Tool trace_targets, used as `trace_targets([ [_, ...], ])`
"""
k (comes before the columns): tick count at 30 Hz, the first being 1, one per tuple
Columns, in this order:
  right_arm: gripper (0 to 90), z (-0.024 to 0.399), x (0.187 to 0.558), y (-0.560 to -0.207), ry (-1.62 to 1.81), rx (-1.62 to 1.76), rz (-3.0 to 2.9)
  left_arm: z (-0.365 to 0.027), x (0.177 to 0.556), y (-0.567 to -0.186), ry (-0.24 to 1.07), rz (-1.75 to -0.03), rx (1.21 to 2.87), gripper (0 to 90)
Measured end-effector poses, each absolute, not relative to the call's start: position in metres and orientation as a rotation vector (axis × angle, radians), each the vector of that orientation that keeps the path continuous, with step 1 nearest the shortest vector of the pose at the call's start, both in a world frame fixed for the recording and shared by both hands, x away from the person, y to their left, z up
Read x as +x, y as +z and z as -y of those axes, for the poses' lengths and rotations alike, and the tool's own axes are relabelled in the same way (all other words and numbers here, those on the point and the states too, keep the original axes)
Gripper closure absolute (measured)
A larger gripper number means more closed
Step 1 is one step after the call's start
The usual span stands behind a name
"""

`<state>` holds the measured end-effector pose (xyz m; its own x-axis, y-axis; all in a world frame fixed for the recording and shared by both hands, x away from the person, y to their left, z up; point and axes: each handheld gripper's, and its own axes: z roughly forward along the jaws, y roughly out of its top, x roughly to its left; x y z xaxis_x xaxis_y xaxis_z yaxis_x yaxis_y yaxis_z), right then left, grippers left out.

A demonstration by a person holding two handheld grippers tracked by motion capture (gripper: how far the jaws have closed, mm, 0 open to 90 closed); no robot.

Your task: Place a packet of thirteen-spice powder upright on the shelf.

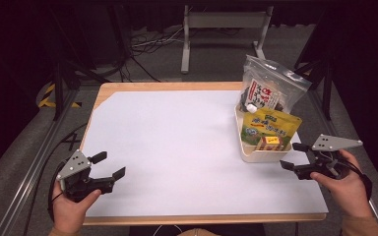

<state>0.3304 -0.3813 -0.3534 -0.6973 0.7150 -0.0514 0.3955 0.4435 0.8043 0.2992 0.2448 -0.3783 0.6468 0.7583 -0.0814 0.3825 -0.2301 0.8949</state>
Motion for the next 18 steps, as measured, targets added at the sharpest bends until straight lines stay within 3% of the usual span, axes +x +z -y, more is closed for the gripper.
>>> trace_targets([
  [18, 17.9, 0.385, 0.327, -0.392, 1.098, 1.06, -2.233, -0.241, 0.305, -0.4, 0.464, -0.891, 1.902, 17.0],
])
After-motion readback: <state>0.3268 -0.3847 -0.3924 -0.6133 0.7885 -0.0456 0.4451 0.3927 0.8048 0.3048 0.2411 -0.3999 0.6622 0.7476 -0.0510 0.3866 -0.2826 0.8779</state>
